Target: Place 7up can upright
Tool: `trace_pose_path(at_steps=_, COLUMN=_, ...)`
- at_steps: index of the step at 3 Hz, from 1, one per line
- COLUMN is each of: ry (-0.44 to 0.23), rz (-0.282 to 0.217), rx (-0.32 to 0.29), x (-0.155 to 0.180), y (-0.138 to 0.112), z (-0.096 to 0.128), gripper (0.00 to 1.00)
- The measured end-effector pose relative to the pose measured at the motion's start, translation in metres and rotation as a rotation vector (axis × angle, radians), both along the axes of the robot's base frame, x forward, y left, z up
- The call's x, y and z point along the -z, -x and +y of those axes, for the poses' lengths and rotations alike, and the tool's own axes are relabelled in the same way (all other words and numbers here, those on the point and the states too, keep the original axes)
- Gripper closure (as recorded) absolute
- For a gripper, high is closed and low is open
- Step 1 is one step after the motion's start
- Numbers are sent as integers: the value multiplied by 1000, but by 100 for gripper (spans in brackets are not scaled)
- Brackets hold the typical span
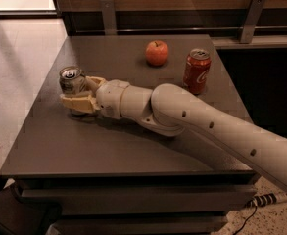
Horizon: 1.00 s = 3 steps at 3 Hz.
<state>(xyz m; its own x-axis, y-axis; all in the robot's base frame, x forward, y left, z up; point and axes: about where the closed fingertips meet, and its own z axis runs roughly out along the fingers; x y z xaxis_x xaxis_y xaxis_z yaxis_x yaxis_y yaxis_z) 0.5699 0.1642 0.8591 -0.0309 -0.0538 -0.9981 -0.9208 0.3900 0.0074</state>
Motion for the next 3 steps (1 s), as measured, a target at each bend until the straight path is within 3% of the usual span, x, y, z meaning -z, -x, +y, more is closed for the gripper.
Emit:
trace_pose_path(at_steps=2, ry=0, rz=0, rx=0, x=-2, y=0, z=0, gripper=30)
trace_pose_path(at_steps=3, ry=0, rz=-1, rx=-3, x=-2, y=1, z=2, gripper=0)
